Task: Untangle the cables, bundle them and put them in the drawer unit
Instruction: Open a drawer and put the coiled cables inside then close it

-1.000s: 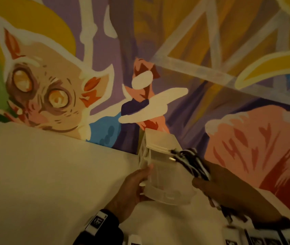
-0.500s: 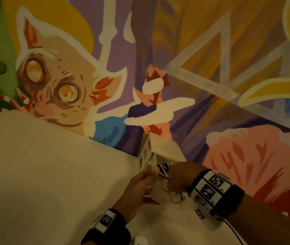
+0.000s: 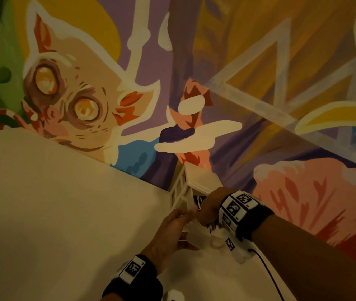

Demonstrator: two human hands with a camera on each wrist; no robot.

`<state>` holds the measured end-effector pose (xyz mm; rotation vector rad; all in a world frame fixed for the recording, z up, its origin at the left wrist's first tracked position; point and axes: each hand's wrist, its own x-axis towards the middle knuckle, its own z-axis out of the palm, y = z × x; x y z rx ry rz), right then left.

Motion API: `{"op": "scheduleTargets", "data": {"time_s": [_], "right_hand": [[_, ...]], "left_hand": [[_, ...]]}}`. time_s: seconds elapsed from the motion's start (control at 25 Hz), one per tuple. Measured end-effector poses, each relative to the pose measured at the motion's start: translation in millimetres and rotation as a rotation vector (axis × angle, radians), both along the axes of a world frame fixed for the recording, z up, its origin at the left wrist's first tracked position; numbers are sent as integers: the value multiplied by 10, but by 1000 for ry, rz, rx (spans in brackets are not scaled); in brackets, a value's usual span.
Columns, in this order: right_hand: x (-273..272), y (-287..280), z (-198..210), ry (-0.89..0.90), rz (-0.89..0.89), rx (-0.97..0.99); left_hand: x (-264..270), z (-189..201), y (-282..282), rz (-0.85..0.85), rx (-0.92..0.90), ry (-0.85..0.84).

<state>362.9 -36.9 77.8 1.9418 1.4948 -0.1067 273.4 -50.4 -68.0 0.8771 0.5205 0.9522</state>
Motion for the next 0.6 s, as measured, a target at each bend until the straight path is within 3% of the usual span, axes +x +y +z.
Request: {"op": "scheduleTargets", "data": {"time_s": [0.24,0.44,0.6], "right_hand": [[97,-76,50,-8,19,59],[244,-335,91,216,-68,171],[221,-504,81,372,31,220]], "left_hand": [[-25,30,89,-26,-12,84],[14,132,212,90,77,266],[102,148,338,169,190,460]]}}
